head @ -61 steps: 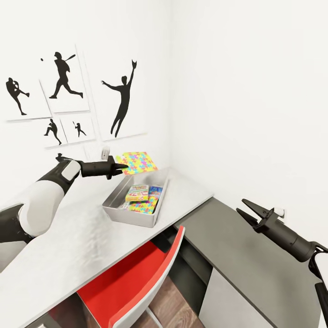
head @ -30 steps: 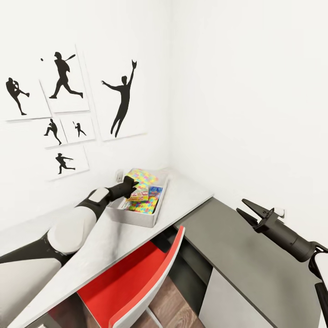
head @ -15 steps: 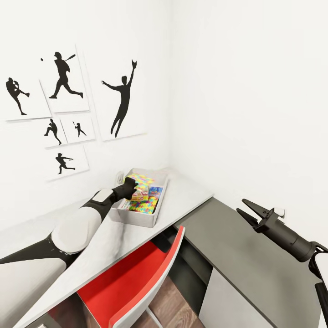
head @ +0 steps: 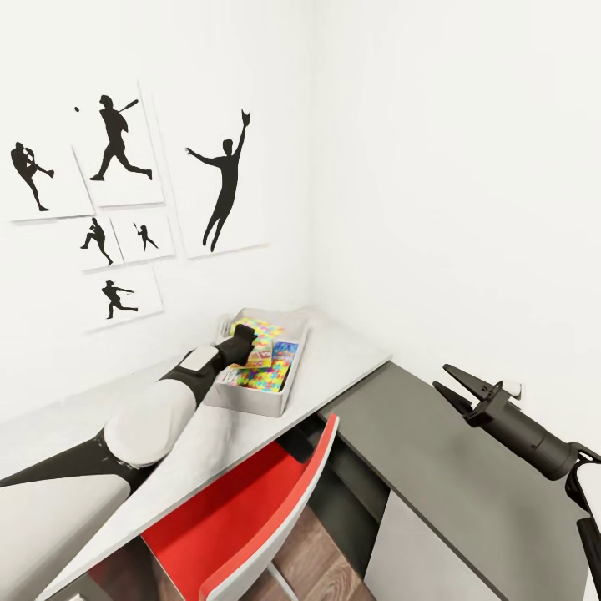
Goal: Put all the toys in the child's room - the three board games (two on the bed and one on the table), the two jigsaw puzzles on the table, and the tennis ball on the table - inside the toy box on the table in the child's room.
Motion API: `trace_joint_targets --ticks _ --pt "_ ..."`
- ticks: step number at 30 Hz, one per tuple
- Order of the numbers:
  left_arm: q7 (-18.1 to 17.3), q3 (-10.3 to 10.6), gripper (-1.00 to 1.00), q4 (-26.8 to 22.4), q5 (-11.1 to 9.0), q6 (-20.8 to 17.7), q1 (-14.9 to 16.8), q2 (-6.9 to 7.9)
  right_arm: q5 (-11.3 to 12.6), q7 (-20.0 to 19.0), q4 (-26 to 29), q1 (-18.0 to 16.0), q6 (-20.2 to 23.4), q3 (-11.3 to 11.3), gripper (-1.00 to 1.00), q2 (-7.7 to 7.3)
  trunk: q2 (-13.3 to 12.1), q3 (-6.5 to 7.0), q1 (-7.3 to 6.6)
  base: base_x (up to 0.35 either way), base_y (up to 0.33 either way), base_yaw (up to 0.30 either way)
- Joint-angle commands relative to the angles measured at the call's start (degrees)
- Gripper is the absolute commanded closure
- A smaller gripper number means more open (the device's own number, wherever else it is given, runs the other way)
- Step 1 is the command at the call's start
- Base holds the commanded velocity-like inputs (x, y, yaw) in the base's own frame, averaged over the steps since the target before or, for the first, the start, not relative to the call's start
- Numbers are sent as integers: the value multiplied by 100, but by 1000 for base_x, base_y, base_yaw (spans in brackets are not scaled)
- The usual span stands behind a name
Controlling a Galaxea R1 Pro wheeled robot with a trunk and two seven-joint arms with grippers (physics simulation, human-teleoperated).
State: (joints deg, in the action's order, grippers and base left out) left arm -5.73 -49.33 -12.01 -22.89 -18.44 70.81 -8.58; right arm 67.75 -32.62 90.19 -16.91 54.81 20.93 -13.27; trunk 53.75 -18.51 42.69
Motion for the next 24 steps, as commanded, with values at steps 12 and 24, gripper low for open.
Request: trace_joint_targets --ticks 12,24 --pt "0 -43 100 -3 -14 24 0 -41 -16 -25 -1 -3 29 7 -100 0 5 -7 1 0 0 0" --pt "-5 -51 100 -3 -8 22 -1 -37 -16 -25 -1 -5 29 7 -100 0 5 -7 1 0 0 0"
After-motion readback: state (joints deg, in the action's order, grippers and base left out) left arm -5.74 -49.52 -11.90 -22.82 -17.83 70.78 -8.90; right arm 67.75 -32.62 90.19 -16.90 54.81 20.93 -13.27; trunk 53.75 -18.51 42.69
